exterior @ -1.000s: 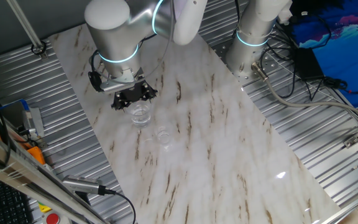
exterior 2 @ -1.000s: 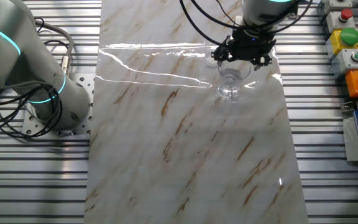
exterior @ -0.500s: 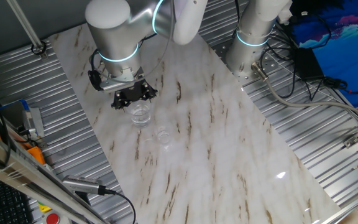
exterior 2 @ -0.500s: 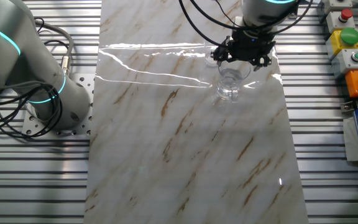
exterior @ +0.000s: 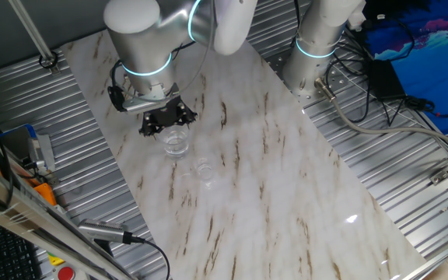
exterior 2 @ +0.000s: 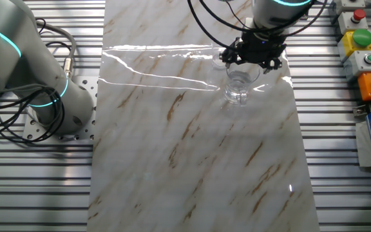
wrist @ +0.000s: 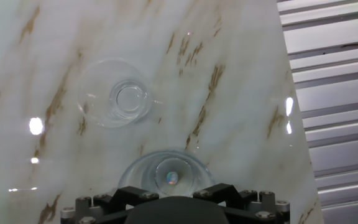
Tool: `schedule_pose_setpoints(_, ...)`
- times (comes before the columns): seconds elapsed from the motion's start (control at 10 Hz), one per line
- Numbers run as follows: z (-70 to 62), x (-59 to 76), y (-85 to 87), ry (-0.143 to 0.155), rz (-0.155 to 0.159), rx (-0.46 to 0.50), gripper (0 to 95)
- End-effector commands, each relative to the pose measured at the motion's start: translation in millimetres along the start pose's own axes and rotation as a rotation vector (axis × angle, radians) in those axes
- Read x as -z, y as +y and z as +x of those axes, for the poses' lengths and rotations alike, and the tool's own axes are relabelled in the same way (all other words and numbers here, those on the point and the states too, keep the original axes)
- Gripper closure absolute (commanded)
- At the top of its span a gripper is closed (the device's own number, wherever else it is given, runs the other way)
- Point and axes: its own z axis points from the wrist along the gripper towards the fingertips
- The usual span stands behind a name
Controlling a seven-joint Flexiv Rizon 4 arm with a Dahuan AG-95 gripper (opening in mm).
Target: Pour the water from one cup into another empty cup
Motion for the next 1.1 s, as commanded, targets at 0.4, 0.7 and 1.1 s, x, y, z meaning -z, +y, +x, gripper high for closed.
schedule_pose_setpoints(0.4, -0.4, 0.7, -0.8, 0.017, 0.050, -0.002, 0.0)
schedule_pose_setpoints(0.7, -0.6, 3.4, -0.6, 0.021, 0.051, 0.004, 0.0)
schedule_pose_setpoints(1.1, -0.3, 4.5, -0.4, 0.020, 0.053, 0.001, 0.0)
